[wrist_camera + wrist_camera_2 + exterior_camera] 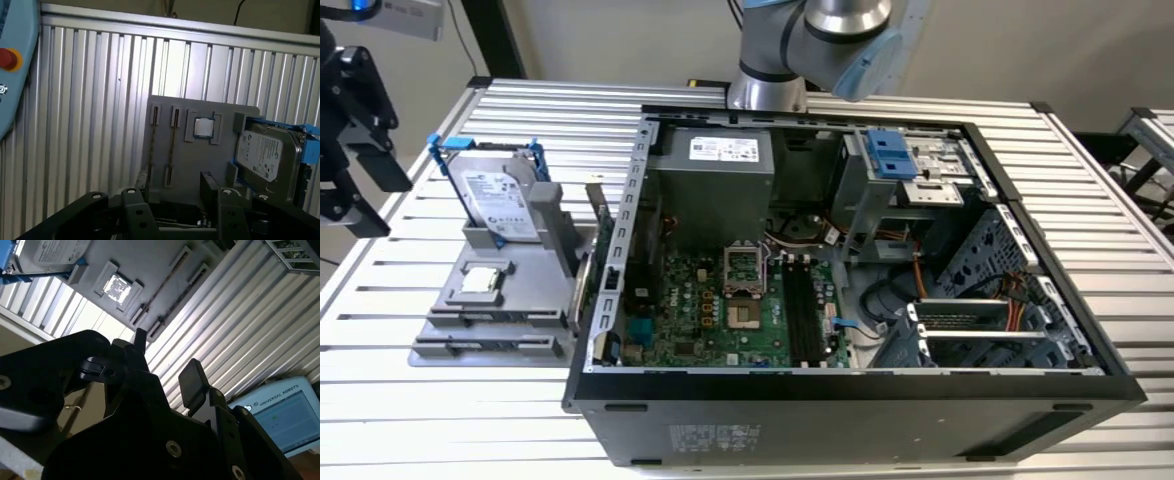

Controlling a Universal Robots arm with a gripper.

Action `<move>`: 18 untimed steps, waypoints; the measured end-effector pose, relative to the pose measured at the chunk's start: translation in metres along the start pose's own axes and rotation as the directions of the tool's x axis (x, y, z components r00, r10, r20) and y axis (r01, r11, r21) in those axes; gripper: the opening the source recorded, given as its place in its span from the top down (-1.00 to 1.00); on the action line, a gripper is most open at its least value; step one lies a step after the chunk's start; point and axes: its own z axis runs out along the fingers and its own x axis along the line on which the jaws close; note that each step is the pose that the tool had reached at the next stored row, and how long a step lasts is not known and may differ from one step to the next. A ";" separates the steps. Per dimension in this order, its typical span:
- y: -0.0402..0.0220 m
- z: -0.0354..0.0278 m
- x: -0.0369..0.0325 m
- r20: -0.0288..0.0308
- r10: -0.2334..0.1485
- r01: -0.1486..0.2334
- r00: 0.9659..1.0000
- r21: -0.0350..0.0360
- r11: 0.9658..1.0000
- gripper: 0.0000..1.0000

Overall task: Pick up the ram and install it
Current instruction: 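Pick up the ram and move it above insertion slot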

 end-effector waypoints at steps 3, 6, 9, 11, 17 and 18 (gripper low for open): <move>0.0001 0.0054 0.0002 0.000 0.054 -0.054 0.999 0.002 0.999 -1.00; 0.0001 0.0095 0.0003 -0.001 0.100 -0.100 0.995 0.003 0.995 -1.00; 0.0001 0.0095 0.0003 -0.001 0.101 -0.101 0.995 0.003 0.995 -1.00; 0.0001 0.0096 0.0003 -0.001 0.105 -0.105 0.994 0.004 0.994 -1.00; 0.0001 0.0096 0.0003 -0.001 0.105 -0.105 0.994 0.004 0.994 -1.00; 0.0001 0.0096 0.0003 -0.001 0.105 -0.105 0.994 0.004 0.994 -1.00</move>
